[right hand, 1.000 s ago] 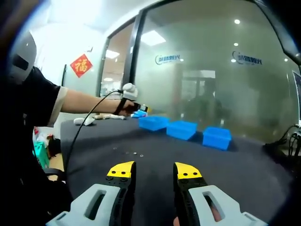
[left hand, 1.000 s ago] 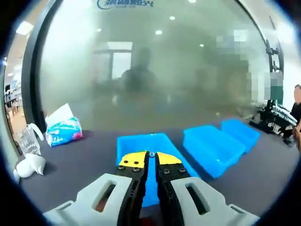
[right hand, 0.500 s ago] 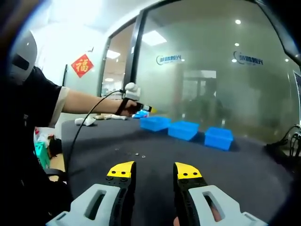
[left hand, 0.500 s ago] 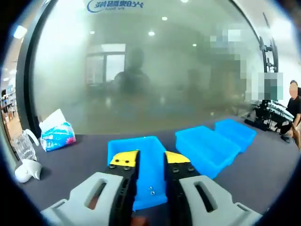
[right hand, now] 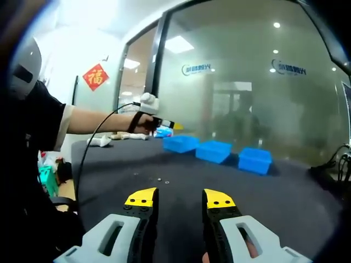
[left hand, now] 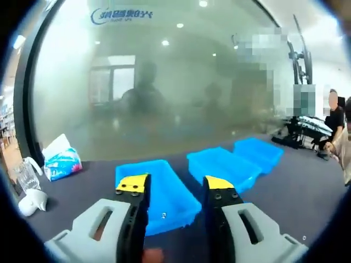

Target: Sort the screws, nuts, and washers into the corresponding bins

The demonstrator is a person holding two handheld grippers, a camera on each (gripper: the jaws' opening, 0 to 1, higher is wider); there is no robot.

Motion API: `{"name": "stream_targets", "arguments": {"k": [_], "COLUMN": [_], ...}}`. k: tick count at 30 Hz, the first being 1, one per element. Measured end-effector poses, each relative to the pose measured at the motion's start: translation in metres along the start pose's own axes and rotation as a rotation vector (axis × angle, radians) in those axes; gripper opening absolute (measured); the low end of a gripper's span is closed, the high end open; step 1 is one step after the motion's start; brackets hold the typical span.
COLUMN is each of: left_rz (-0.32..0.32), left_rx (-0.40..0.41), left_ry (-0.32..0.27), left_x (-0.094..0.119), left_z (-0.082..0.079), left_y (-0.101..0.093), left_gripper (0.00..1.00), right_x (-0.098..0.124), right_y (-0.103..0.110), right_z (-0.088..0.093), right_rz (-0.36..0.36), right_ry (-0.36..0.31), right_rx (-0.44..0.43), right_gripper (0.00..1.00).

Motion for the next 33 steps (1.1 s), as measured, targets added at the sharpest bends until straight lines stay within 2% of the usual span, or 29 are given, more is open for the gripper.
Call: {"name": "stream_targets", "arguments": {"k": [4,7,12,13,21,23,27,30,33], "left_rz": [0.023,0.05,0.096,0.126,0.183,0.187,0.189,0.187,0.16], "left_rx": [-0.001,0.019,0.029,0.014,0.019,0.008,0.002,0.002,-0.003], "left_ry": [-0.018,-0.036,-0.043,-0.077,-0.111,-0.121,-0.123,-0.124,-0.118], "left_x": [0.013,0.029,0.063,0.073,0.131,0.145,0.165,0.177,0.19], "left_z": [-0.004,-0.002,0.006,0.001,0.008,0.01,0.02,0.028,0.038], "left_y": [-0.016,-0.035,-0.072,-0.085,-0.13,-0.136,-0.133,-0.129,-0.12], "left_gripper": [0.38,0.38,0.36,0.36,0.36,0.36,0.36,0.36,0.36], "right_x": [0.001,0.001,0.003,0.003,0.003,0.002,0.002,0.001,0.002], "right_y": [-0.001,-0.004,-0.006,-0.006,-0.003,-0.002,0.0,0.003,0.004], "right_z": [-0.001,-0.003,-0.002,-0.002,-0.004,-0.005,-0.006,-0.005,-0.006], "right_rz": [0.004,0.011,0.017,0.018,0.019,0.018,0.015,0.012,0.01], "right_ry": [-0.003,-0.007,-0.006,-0.006,-0.012,-0.016,-0.017,-0.014,-0.016], "right_rx": [0.002,0.003,-0.001,0.0,0.006,0.005,0.006,0.019,0.023], "right_gripper": [0.28,0.28,0.28,0.28,0.28,0.28,0.28,0.28,0.28]}}
Point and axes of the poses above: the point that each gripper's makers call its tool centre point, and the gripper's own axes: x roughly backward along the fingers, y roughly to its left, z roughly out of its underside, the point moved 1 cm from there along x, roughly backward along the fingers, and after that the axes turned 8 degrees about z, right-handed, at the moved point
